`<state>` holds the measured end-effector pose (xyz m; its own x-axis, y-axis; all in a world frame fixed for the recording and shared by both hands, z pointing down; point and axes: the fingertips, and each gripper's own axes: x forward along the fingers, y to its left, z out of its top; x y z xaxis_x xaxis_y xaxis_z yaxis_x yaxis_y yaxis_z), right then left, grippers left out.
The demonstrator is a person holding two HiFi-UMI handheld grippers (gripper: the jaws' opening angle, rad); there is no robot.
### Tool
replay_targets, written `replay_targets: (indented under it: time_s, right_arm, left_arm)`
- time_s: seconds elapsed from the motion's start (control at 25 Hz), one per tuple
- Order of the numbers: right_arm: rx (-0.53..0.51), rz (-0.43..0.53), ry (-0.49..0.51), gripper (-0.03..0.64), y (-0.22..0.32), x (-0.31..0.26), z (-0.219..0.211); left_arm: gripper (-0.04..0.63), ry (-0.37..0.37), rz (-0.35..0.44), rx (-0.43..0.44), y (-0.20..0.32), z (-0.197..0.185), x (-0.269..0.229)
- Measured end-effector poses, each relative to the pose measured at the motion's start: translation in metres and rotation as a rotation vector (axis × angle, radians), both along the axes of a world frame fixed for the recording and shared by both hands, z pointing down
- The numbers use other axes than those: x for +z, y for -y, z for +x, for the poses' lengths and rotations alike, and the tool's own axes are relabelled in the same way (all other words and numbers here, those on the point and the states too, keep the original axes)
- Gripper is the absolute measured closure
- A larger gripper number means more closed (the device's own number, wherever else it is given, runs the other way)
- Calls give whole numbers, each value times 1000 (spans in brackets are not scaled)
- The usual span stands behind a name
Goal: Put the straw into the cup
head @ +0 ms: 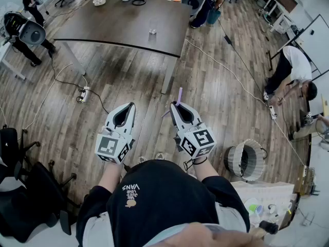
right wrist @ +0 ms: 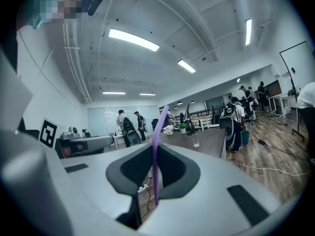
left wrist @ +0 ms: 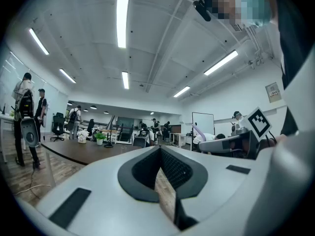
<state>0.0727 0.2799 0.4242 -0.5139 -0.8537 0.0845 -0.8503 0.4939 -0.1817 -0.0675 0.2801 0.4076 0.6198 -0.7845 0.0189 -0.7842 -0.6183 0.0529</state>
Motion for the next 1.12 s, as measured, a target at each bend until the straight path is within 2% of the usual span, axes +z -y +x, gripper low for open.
replay_targets:
  time_s: [0.16,0.52,1.12]
  right_arm:
    - [0,0,-3,574,-2,0,-6]
    - [8,-6,29,573,-4,-2,-15]
    - [65,-15,45,572,-2,2,-42]
  left_arm:
    - [585,-27,-12,-4,-1,-8,1]
    - [586,-10,-28,5,-2,-17,5]
    - [586,-19,-59,18,10,-57,22]
